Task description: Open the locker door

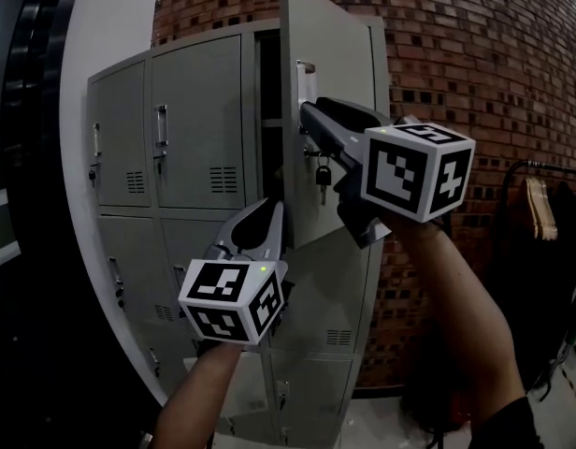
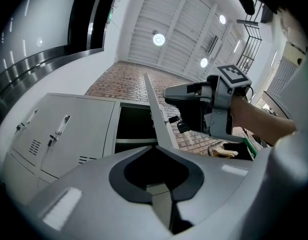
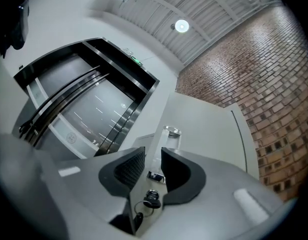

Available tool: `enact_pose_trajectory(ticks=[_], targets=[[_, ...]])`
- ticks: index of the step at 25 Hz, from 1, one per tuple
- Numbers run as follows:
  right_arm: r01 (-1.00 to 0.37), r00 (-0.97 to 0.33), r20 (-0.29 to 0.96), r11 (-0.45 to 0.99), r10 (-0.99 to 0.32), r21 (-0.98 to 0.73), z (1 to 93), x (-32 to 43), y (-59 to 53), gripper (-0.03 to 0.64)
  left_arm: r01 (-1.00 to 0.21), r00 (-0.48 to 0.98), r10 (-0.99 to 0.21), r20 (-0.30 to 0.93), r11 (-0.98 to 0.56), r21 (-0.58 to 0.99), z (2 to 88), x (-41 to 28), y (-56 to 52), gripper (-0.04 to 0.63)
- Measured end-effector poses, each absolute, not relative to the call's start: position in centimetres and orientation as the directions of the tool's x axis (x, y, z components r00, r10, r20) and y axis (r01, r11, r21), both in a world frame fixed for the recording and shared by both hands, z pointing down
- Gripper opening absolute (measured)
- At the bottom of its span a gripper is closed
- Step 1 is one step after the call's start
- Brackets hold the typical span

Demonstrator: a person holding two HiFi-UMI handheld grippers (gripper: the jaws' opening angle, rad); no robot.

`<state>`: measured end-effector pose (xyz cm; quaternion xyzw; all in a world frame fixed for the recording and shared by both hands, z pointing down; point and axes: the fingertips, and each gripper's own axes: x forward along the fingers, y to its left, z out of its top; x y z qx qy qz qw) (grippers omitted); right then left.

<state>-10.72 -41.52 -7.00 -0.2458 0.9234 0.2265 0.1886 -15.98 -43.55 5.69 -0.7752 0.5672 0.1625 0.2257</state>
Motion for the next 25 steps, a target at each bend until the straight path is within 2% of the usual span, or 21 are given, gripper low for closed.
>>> enact_pose_trajectory(ticks=[11,25], targets=[[-0.549,-0.818,-0.415,0.755,-0.398,0.358,-1.2,-7.4,-36.9,0.077,-0.974,0.227,-0.864,-0.450,-0.195,-0.116,8.9,-13.3,-39.5,-0.011],[-0.605,-0.778,-0.411,0.741,-0.474,0.291,7.6,-6.5,-29.7,-0.003,-0.973,0.223,-0.884,-0.411,-0.179,-0.143,12.1,-12.6,-29.6,-0.011]])
